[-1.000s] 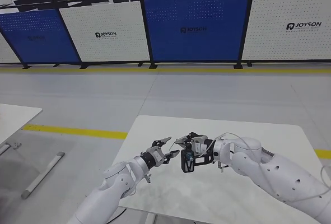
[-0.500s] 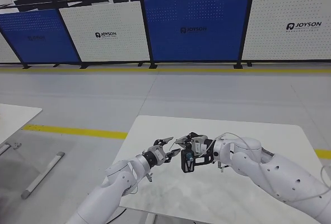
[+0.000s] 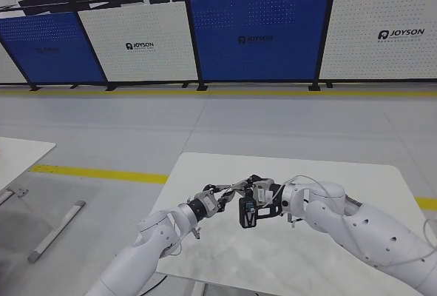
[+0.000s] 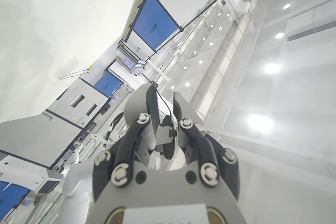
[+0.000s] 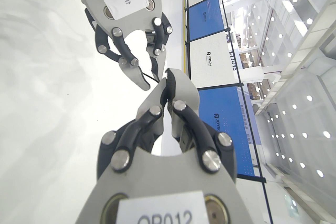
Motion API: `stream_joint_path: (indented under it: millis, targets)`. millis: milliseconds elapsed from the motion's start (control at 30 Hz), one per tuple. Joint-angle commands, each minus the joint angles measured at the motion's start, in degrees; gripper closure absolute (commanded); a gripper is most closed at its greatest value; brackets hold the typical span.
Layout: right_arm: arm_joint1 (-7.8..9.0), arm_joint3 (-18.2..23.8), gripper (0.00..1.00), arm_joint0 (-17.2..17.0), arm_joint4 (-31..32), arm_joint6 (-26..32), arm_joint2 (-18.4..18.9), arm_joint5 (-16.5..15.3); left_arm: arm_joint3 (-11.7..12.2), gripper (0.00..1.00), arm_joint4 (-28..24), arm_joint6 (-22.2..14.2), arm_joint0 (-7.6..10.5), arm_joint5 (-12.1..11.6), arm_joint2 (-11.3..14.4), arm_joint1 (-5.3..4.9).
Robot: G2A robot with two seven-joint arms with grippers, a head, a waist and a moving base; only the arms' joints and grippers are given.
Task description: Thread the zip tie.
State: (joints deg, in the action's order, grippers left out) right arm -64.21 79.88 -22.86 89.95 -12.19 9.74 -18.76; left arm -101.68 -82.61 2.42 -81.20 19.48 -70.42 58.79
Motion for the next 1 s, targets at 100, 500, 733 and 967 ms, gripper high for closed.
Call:
stream_joint_path:
  millis: [100,500,733,967]
  targets:
    - [0.00,0.0,1.00,0.0,0.0,0.0,0.0,0.0,0.0,1.00,0.0,-0.1,-0.03,0.0,0.0,-0.02]
    - [0.04,0.3,0.25,-1.5,0.0,0.4,1.2,-0.7,-0.3,1.00,1.2,-0.3,-0.42,-0.6,0.1,0.28]
    - [0.89,0.5,0.00,-2.8,0.0,-0.9,2.1,-0.7,0.3,1.00,5.4,1.8,-0.35,-5.3,0.4,0.71]
    - [3.59,0.0,0.00,-5.5,-5.9,-4.2,5.3,-0.7,1.4,1.00,18.9,1.9,-1.47,-14.0,1.2,0.88]
